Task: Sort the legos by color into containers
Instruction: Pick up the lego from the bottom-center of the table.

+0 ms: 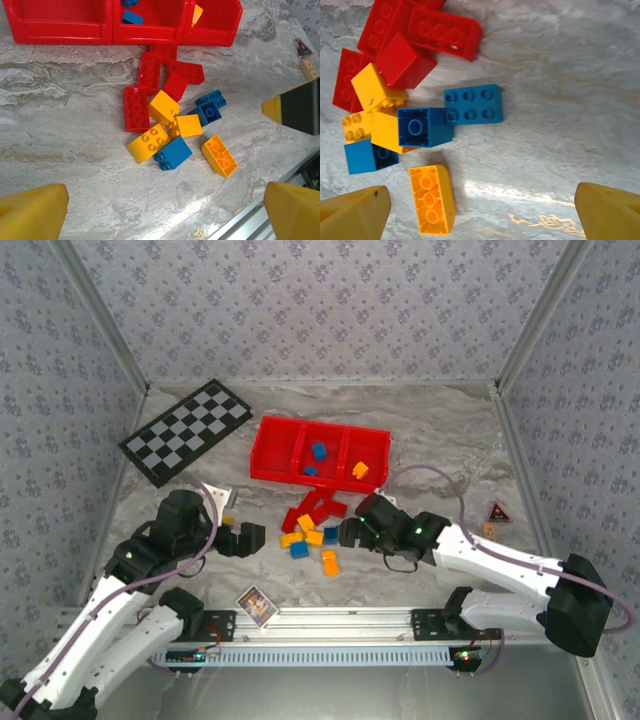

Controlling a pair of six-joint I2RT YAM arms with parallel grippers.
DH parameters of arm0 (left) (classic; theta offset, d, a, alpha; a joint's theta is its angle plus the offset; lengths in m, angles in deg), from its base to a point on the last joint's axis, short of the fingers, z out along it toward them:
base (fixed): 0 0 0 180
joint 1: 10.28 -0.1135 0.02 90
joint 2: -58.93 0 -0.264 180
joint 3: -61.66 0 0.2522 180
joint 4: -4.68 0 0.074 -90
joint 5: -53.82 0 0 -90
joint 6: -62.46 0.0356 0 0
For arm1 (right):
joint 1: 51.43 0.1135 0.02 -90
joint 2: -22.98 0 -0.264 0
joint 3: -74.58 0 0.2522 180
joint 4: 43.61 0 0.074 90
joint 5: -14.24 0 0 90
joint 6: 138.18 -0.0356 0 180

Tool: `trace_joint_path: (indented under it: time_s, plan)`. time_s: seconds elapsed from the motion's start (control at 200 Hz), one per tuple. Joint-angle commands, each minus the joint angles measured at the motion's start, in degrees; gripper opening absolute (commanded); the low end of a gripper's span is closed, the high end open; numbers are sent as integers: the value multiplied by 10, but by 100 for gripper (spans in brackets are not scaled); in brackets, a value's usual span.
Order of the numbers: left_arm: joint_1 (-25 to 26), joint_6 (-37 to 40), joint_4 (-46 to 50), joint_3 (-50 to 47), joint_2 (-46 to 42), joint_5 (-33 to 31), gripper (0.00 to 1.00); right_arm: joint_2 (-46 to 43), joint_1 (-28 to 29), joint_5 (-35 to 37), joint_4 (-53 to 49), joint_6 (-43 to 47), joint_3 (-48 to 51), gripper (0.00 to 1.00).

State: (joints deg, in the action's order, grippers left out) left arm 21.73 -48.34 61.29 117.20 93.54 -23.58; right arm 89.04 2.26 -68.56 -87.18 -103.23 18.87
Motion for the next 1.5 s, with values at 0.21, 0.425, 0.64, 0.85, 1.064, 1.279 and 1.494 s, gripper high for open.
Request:
trace_joint_path:
  time_s: [0.21,0.425,0.64,0.85,1.064,1.279,1.494]
  plan:
    - [7,8,-5,0,-2,2,100,161,18,-9,-14,0,-127,82]
    - [10,9,-4,1,-11,1,100,237,23,10,-51,17,-198,72]
    - [12,11,-4,-1,-16,-1,100,299,33,21,-97,38,-258,65]
    - [12,12,-3,0,-15,-2,100,328,37,44,-138,37,-292,62]
    - [13,14,-3,-1,-15,-2,100,355,44,71,-183,28,-320,62]
    - [13,15,-2,0,-15,-3,100,384,46,71,-190,28,-338,60]
    - [13,15,0,1,-15,-5,100,399,43,69,-185,27,-334,56]
